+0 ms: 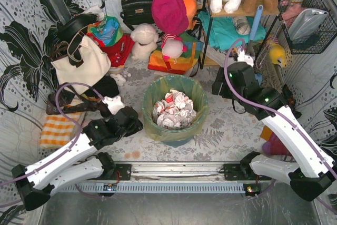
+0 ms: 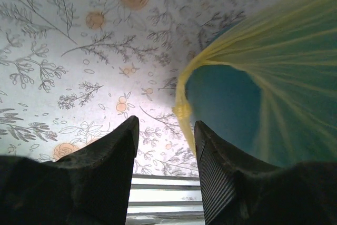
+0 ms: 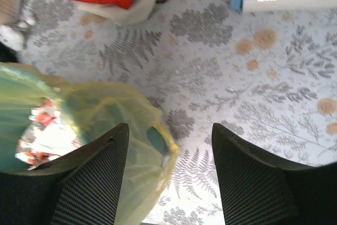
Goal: Tie the trash bag
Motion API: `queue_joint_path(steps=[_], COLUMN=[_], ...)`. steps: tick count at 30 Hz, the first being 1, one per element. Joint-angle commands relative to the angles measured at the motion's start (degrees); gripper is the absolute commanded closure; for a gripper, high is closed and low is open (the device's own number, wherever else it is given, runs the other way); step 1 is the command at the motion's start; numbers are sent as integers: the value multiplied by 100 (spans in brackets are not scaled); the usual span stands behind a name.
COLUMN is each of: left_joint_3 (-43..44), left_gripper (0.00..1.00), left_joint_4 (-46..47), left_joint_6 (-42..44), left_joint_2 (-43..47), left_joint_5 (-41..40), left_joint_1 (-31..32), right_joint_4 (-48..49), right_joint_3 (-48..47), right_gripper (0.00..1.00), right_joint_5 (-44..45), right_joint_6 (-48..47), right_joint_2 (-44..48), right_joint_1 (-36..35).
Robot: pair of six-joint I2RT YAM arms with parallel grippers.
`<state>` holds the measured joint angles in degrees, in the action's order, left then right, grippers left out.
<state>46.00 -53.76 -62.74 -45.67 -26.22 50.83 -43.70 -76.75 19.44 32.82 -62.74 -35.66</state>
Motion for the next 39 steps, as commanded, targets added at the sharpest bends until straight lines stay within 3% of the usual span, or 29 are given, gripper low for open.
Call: queue_joint_path(steps=[1, 4, 11, 19, 31, 39], left_joint_3=[-657, -1017, -1976, -2700, -2915, -2928], left_gripper=[46, 47, 44, 44, 44, 52], left_joint_4=[1326, 1740, 2957, 4164, 4508, 4457], left_joint_6=[335, 528, 771, 784, 1055, 1144], left_joint_2=[53, 55, 257, 120, -489, -556], left_joint_5=[895, 1244, 2091, 2696, 2687, 2638], left_joint_1=[-387, -653, -995, -1132, -1234, -1264], right_joint_4=[-141, 188, 1322, 1738, 2537, 3348], right_joint_3=[679, 1322, 2803, 3455, 4328, 4889], right_gripper=[36, 36, 38, 38, 39, 41], right_joint_5=[341, -37, -2081, -2429, -2977, -3713], right_joint_6=[328, 509, 583, 412, 543, 753], right_joint_2=[433, 622, 748, 702, 813, 772], right_joint_1=[42, 282, 1464, 1531, 1529, 1527])
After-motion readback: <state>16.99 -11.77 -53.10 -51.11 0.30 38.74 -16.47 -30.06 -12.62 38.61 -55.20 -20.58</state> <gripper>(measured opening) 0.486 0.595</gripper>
